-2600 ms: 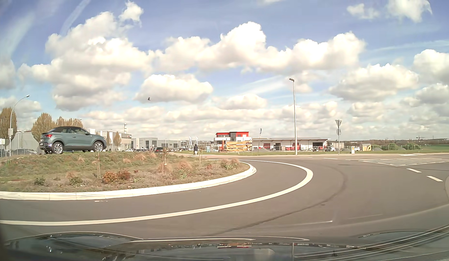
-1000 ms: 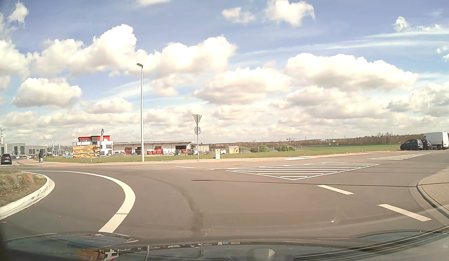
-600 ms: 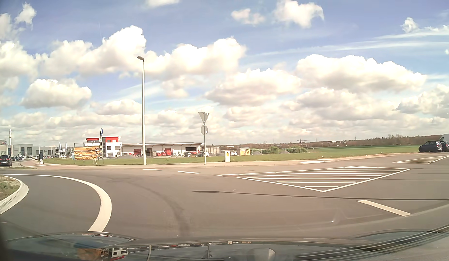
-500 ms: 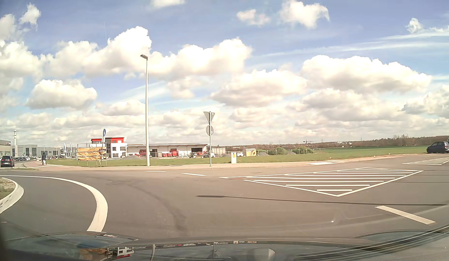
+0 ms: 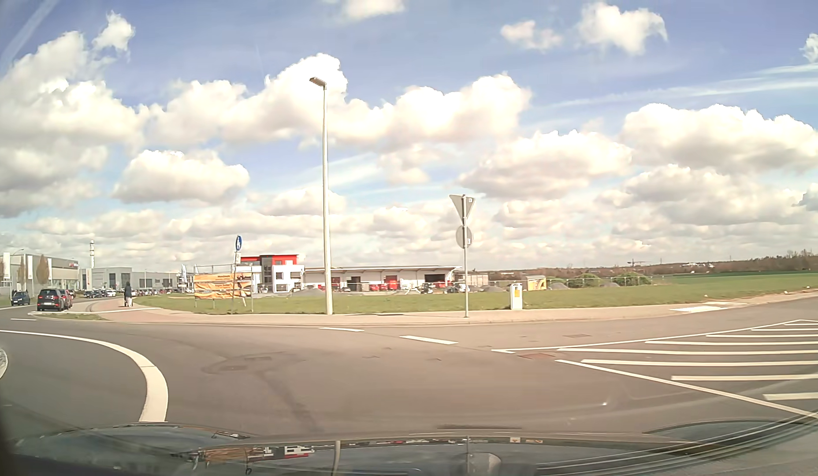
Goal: Follow the waypoints while adhering to traffic rules and regulations
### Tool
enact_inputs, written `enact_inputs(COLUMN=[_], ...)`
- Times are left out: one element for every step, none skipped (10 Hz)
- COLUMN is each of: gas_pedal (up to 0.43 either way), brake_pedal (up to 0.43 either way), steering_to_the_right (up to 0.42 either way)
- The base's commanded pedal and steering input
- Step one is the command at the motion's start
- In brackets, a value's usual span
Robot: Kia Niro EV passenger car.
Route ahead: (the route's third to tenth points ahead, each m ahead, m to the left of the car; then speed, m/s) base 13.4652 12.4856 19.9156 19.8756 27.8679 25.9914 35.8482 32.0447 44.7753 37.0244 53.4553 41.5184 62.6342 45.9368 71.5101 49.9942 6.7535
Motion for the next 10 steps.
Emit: enact_inputs(gas_pedal=[0.209,0.209,0.209,0.197,0.189,0.177,0.169,0.169,0.169,0.157], brake_pedal=[0.0,0.0,0.0,0.0,0.0,0.0,0.0,0.0,0.0,0.0], steering_to_the_right=[-0.259,-0.28,-0.292,-0.299,-0.3,-0.3,-0.3,-0.299,-0.298,-0.298])
